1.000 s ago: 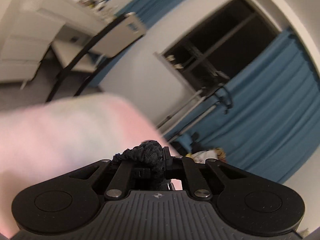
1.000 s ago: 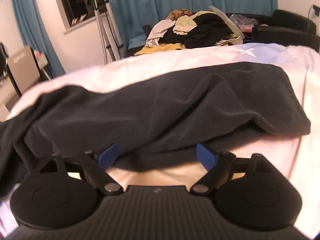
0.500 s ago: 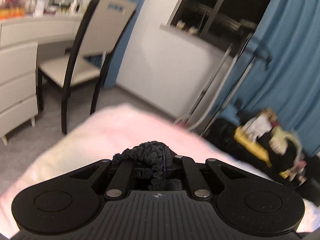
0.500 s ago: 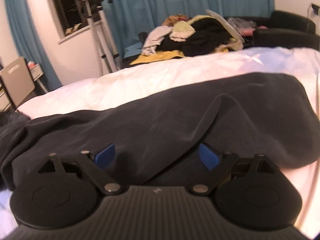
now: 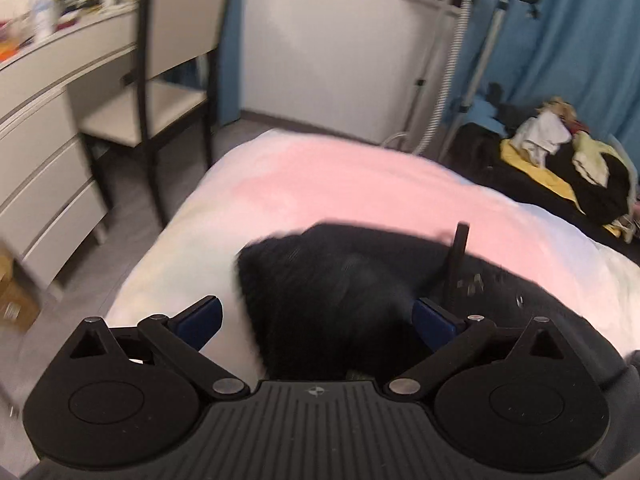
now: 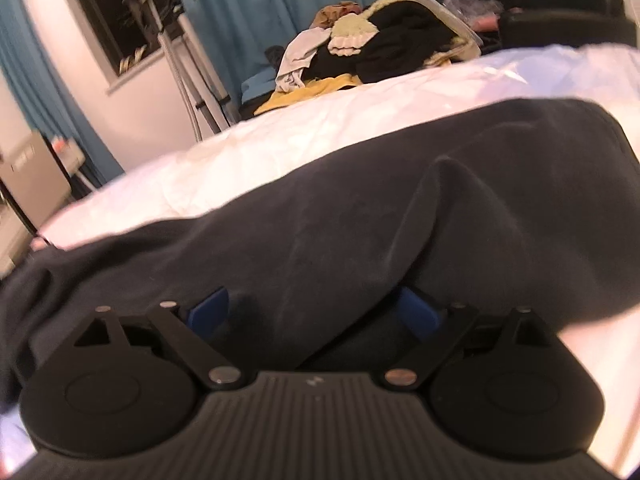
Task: Fold clothes
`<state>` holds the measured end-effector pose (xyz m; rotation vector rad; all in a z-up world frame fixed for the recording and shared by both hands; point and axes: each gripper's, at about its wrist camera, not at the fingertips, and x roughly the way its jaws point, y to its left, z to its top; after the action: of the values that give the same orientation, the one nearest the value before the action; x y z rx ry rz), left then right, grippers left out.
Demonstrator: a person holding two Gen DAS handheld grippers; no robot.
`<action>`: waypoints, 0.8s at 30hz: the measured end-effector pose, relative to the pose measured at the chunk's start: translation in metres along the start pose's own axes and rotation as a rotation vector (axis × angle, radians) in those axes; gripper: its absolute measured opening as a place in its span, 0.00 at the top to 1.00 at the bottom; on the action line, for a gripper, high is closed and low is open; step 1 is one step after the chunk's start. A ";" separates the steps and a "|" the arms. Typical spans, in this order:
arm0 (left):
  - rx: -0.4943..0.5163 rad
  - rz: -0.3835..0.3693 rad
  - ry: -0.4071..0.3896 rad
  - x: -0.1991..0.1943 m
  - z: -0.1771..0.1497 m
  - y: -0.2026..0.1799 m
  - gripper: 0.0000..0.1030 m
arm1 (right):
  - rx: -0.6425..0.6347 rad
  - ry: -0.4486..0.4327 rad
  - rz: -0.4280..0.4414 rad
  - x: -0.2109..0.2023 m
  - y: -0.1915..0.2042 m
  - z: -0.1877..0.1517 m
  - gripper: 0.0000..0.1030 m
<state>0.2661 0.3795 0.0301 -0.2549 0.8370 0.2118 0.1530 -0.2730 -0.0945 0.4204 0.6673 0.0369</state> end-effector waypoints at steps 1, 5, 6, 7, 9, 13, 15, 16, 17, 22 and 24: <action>-0.032 -0.006 -0.007 -0.014 -0.008 -0.002 0.01 | 0.029 -0.005 0.015 -0.007 -0.002 0.000 0.10; -0.248 -0.111 -0.045 -0.075 -0.060 -0.012 0.01 | 0.086 -0.045 0.048 -0.036 -0.005 -0.001 0.10; -0.320 -0.148 -0.045 -0.087 -0.076 -0.016 0.01 | 0.093 -0.056 0.051 -0.043 -0.005 -0.001 0.10; -0.394 -0.187 -0.041 -0.097 -0.092 -0.018 0.01 | 0.099 -0.065 0.054 -0.050 -0.006 -0.002 0.10; -0.535 -0.242 -0.014 -0.111 -0.123 -0.022 0.01 | 0.122 -0.081 0.080 -0.067 -0.007 -0.005 0.10; -0.765 -0.295 0.046 -0.125 -0.178 -0.027 0.01 | 0.181 -0.114 0.163 -0.102 -0.012 -0.010 0.10; -0.827 -0.324 0.063 -0.129 -0.202 -0.031 0.01 | 0.171 -0.136 0.163 -0.117 -0.014 -0.009 0.10; -0.850 -0.346 0.066 -0.128 -0.212 -0.032 0.01 | 0.159 -0.150 0.153 -0.122 -0.014 -0.010 0.10; -0.860 -0.351 0.076 -0.124 -0.221 -0.034 0.01 | 0.148 -0.162 0.147 -0.126 -0.015 -0.010 0.09; -0.861 -0.351 0.107 -0.092 -0.244 -0.040 0.03 | 0.172 -0.162 0.137 -0.126 -0.031 -0.014 0.09; -0.886 -0.394 0.072 -0.079 -0.252 -0.039 0.06 | 0.187 -0.151 0.135 -0.123 -0.037 -0.017 0.09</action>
<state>0.0487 0.2590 -0.0667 -1.2517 0.7033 0.1924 0.0419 -0.3212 -0.0474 0.6417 0.4946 0.0699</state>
